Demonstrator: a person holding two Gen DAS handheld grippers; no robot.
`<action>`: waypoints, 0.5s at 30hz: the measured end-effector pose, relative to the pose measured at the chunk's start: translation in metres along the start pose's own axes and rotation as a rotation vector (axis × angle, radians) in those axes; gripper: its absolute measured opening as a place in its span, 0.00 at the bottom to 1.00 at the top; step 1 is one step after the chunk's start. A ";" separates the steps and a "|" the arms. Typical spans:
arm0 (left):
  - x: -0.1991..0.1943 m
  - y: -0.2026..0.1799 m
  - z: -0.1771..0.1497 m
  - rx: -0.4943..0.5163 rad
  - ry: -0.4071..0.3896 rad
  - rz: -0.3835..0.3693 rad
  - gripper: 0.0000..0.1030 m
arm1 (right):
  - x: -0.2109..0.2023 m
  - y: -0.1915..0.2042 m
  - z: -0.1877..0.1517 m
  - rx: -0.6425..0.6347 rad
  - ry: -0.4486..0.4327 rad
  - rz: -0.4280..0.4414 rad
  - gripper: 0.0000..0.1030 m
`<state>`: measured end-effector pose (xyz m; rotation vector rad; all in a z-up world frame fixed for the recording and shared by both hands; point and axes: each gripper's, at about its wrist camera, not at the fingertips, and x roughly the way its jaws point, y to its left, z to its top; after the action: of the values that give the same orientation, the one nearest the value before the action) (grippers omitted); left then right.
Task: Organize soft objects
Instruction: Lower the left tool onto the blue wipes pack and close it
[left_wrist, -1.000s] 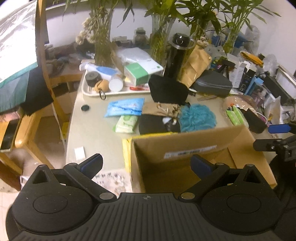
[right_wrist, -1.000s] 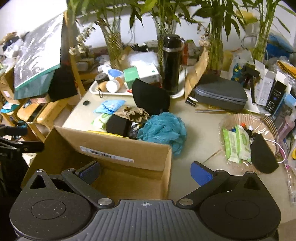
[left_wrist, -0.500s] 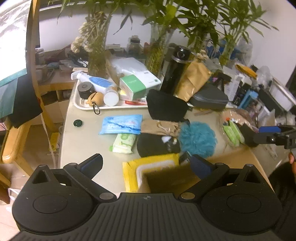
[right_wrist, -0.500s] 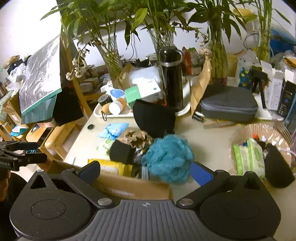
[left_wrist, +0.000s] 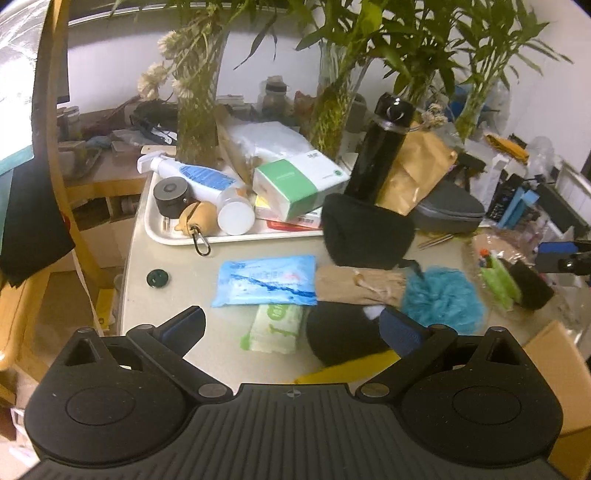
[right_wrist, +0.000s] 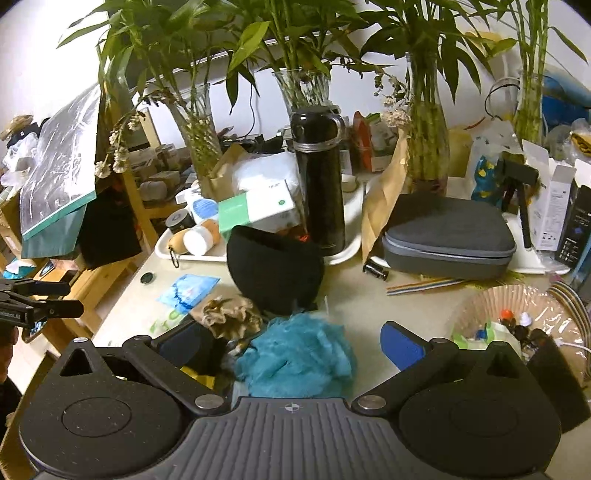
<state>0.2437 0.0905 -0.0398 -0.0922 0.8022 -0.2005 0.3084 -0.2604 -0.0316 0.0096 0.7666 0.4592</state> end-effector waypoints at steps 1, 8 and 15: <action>0.004 0.001 0.001 0.013 0.000 0.006 1.00 | 0.002 -0.001 0.000 0.001 -0.006 0.000 1.00; 0.036 0.012 0.003 0.081 0.003 0.034 1.00 | 0.015 -0.008 -0.005 0.037 -0.008 0.011 1.00; 0.073 0.022 0.005 0.128 0.026 0.042 1.00 | 0.020 -0.016 -0.005 0.079 -0.006 -0.008 1.00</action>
<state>0.3000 0.0969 -0.0911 0.0477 0.8145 -0.2126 0.3232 -0.2674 -0.0513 0.0818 0.7779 0.4212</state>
